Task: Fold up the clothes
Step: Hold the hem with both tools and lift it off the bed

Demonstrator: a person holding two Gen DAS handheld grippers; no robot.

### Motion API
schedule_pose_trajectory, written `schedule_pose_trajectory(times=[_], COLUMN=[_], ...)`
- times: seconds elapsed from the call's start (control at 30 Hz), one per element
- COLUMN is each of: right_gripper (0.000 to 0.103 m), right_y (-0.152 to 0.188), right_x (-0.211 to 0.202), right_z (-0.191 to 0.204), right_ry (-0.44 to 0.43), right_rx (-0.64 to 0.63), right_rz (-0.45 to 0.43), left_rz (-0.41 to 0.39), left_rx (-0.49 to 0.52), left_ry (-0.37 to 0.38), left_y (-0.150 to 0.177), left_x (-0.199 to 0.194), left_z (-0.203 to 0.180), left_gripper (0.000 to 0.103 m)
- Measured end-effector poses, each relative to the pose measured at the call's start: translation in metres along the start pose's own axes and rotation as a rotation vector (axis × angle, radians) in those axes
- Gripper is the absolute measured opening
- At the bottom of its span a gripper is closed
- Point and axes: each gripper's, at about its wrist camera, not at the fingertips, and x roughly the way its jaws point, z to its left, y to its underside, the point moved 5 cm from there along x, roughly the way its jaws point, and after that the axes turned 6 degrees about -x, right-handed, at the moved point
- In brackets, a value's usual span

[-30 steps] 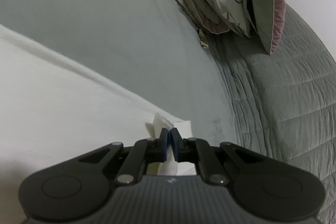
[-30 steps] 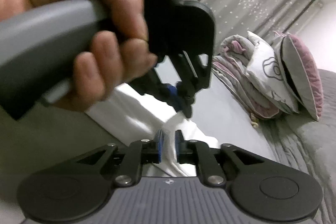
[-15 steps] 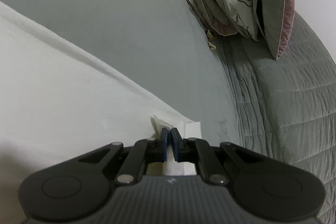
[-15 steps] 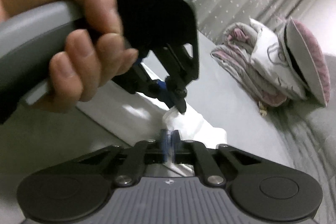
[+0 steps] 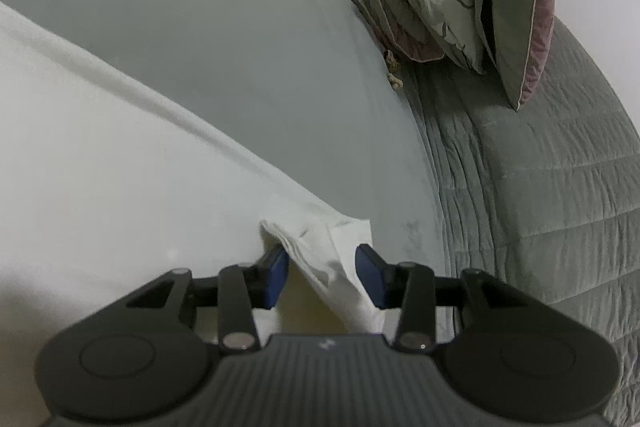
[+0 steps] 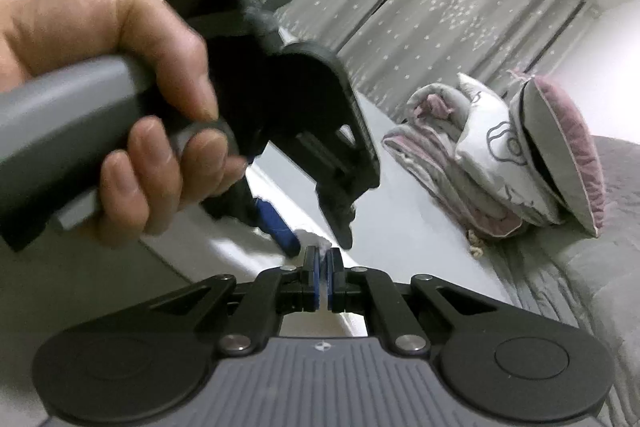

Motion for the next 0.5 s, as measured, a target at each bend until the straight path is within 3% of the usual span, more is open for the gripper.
schedule_pose_trajectory(times=[0.07,0.1,0.13,0.3,0.5], right_gripper=[0.003,0.003,0.003,0.003,0.003], right_y=[-0.002,-0.003,-0.004,-0.003,-0.003], right_x=[-0.001,-0.002,-0.002,-0.002,-0.003], right_z=[0.003,0.005,0.007,0.019,0.034], right_ry=[-0.002,-0.006,-0.010,-0.035,-0.064], right_rx=[-0.009,-0.017,-0.026,-0.077,-0.126], right_rz=[-0.006,-0.006,-0.005,0.006,0.017], left_rz=[-0.004,-0.009,-0.014,-0.066,-0.068], left_rx=[0.004,0.009,0.013,0.011,0.036], left_ry=[-0.005,-0.010,-0.017,0.008,-0.014], left_y=[0.001,0.001,0.000,-0.006,-0.014], left_x=[0.001,0.001,0.001,-0.012,-0.018], left_z=[-0.001,-0.001,-0.001,-0.002,-0.001], left_gripper=[0.030,0.012,0.007,0.006,0.006])
